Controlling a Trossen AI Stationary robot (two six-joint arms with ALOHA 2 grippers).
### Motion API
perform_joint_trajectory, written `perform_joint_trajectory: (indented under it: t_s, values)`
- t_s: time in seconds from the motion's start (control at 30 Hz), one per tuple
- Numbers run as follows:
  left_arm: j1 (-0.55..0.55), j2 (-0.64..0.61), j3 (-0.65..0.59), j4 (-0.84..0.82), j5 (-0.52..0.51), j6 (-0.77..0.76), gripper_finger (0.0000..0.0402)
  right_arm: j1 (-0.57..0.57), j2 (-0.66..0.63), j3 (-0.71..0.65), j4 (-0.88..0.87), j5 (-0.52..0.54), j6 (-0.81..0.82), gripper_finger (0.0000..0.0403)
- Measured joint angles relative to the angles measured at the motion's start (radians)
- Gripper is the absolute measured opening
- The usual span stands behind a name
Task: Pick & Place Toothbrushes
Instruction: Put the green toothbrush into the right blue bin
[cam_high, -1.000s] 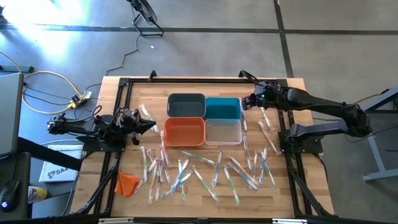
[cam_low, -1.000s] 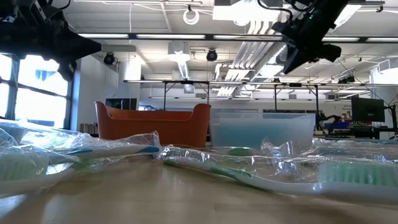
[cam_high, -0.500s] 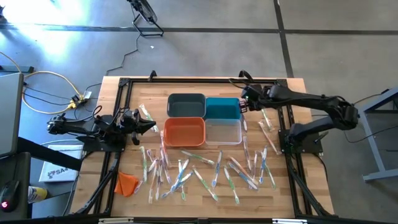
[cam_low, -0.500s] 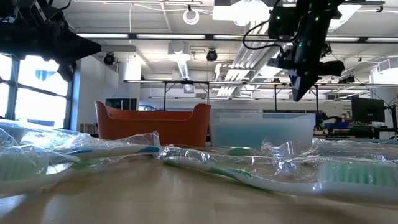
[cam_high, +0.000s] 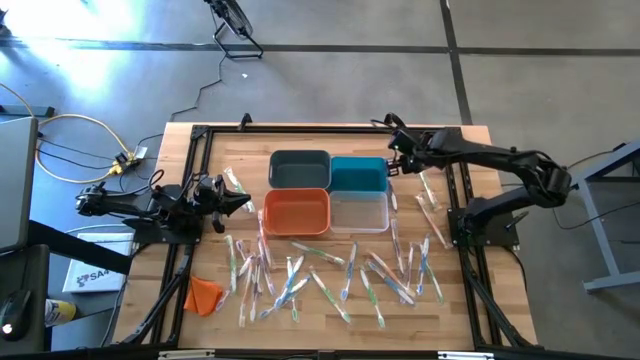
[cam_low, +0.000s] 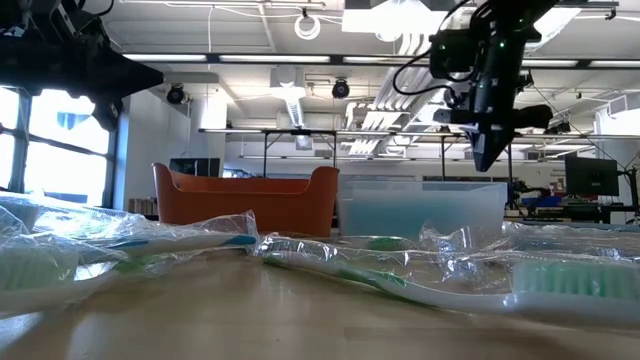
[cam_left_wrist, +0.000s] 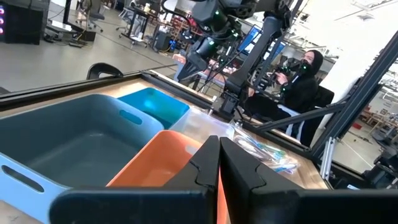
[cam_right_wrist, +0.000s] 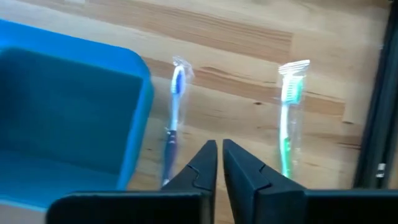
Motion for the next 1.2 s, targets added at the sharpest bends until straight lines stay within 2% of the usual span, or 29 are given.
perform_joint_trajectory:
  t_s: [0.23, 0.33, 0.63, 1.2]
  values:
    - [0.000, 0.000, 0.000, -0.008, 0.000, 0.000, 0.0009, -0.034, 0.000, 0.000, -0.015, 0.010, -0.025, 0.0117]
    - [0.000, 0.000, 0.000, -0.008, 0.000, 0.000, 0.0009, -0.057, 0.000, -0.001, -0.015, 0.018, -0.025, 0.0138]
    - [0.000, 0.000, 0.000, -0.008, -0.025, 0.000, 0.0009, -0.164, 0.026, -0.001, -0.019, 0.008, -0.087, 0.0130]
    - [0.000, 0.000, 0.000, -0.008, -0.026, -0.001, 0.0009, -0.295, 0.299, -0.002, 0.065, -0.002, -0.208, 0.0128]
